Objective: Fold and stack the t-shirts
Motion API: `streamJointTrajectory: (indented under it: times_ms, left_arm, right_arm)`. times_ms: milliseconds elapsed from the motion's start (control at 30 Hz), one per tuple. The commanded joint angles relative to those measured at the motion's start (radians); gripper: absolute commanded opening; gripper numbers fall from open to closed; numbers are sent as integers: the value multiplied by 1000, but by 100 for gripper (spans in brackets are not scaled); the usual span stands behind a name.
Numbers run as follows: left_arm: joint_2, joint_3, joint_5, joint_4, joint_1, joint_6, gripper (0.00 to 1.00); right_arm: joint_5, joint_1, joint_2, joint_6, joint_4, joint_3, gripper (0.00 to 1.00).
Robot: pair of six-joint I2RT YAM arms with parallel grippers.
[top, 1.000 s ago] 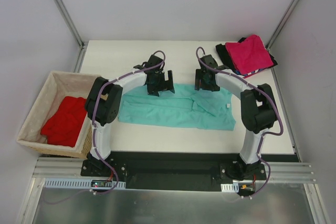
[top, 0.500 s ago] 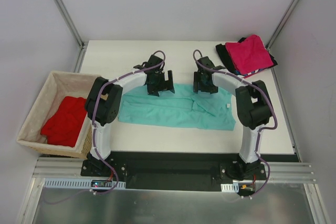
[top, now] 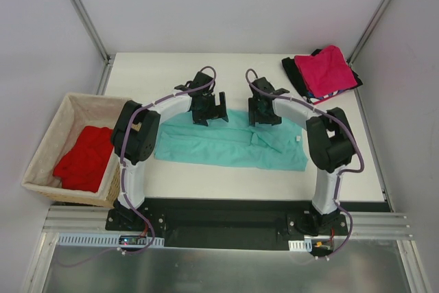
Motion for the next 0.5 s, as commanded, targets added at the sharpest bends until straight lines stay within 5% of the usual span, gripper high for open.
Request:
streamJointTrajectory:
  times_ms: [0, 467]
  left_arm:
    - [21, 14, 6, -30, 0, 6, 95]
    - [-11, -4, 3, -27, -10, 0, 95]
  right_arm:
    - [47, 36, -120, 7, -48, -40, 73]
    - [130, 126, -255, 53, -107, -127, 73]
